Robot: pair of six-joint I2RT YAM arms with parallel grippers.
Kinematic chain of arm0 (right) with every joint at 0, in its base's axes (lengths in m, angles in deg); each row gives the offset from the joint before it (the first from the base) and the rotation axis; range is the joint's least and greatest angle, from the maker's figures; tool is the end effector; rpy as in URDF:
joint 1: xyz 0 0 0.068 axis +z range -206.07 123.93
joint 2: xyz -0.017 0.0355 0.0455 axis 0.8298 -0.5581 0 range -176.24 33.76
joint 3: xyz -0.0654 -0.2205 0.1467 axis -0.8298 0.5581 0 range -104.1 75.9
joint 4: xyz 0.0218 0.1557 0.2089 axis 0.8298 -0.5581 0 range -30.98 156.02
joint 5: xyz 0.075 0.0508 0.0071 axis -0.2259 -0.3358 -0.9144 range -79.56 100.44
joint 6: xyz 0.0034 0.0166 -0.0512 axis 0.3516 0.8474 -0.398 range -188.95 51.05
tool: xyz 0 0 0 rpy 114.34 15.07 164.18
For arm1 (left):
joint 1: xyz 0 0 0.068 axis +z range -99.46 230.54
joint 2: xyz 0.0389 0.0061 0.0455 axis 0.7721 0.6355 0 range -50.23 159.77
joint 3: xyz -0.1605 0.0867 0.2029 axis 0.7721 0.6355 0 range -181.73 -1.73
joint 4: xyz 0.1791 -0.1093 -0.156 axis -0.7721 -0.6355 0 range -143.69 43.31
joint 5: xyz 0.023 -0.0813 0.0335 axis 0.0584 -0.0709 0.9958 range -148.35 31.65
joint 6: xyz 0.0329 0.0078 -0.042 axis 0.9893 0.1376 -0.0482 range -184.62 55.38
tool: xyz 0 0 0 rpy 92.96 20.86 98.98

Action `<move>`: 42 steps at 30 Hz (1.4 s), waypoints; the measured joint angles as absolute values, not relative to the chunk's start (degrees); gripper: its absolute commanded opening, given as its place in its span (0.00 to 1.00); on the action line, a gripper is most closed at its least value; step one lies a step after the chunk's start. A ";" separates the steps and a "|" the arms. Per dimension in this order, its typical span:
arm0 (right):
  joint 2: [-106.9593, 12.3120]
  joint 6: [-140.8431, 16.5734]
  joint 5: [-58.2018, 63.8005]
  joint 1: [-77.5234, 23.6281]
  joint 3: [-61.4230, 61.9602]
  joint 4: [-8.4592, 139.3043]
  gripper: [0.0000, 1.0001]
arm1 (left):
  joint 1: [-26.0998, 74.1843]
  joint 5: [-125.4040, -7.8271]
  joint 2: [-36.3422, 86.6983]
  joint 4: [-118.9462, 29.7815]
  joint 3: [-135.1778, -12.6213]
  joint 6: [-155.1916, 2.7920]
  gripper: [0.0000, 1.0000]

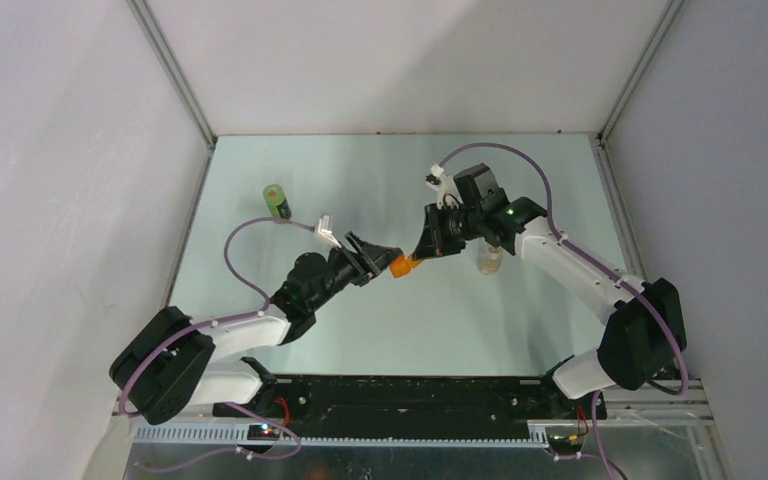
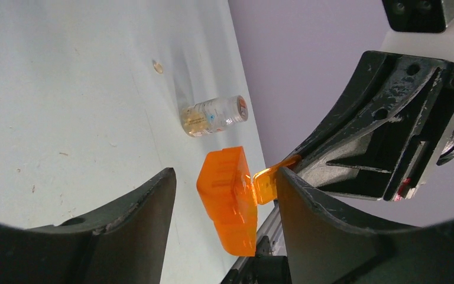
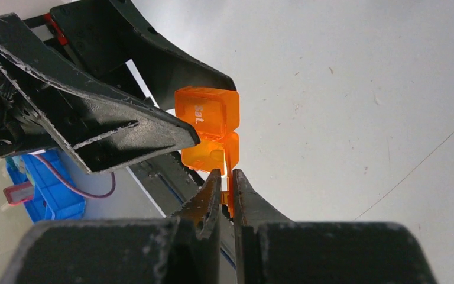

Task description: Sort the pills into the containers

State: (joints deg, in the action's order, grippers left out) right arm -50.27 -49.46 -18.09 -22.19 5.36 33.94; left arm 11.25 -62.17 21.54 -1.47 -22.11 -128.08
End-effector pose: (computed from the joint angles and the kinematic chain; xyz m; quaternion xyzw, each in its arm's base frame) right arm 0.2549 0.1917 0.3021 -0.2049 0.8785 0.3684 0.2250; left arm 0.1889 -0.1576 0.1985 -0.1339 0.7319 -0.5371 0.3974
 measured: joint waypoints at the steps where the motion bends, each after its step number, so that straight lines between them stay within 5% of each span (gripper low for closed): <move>1: -50.27 -49.46 -18.20 -22.19 5.36 33.70 0.05 | 11.25 -62.17 21.47 -1.45 -22.11 -128.06 0.60; 7: -50.08 -49.46 -19.14 -22.19 5.36 33.20 0.05 | 11.25 -62.26 21.39 -1.80 -22.11 -128.19 0.45; 12: -49.68 -49.64 -19.54 -22.19 5.27 32.74 0.06 | 11.25 -62.91 21.39 -1.72 -22.22 -128.17 0.18; 13: -49.66 -49.64 -19.51 -22.19 5.27 32.59 0.06 | 11.25 -63.09 21.39 -1.69 -22.33 -128.23 0.06; 15: -49.66 -49.53 -19.41 -22.19 5.27 32.22 0.18 | 11.25 -63.30 21.39 -1.50 -22.61 -128.52 0.01; 17: -49.53 -49.40 -19.41 -22.36 5.27 31.87 0.51 | 11.30 -63.57 21.41 -1.30 -22.90 -128.85 0.00; 21: -48.11 -48.31 -18.57 -22.40 5.27 31.67 0.76 | 11.30 -65.05 21.69 -1.26 -22.94 -129.66 0.00; 28: -39.80 -45.77 -18.29 -25.49 5.88 33.64 0.75 | 11.30 -65.86 21.63 -1.26 -22.96 -131.16 0.00; 35: -33.77 -39.89 -14.38 -31.26 9.73 34.60 0.46 | 11.30 -65.53 18.54 -1.91 -23.16 -132.63 0.00; 42: -35.67 -37.07 -17.39 -30.60 13.10 35.91 0.59 | 11.30 -64.22 14.37 -3.86 -25.02 -134.05 0.00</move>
State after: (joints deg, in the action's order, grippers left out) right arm -35.67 -37.07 -17.39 -30.60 13.10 35.91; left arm 11.30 -64.22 14.37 -3.86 -25.02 -134.05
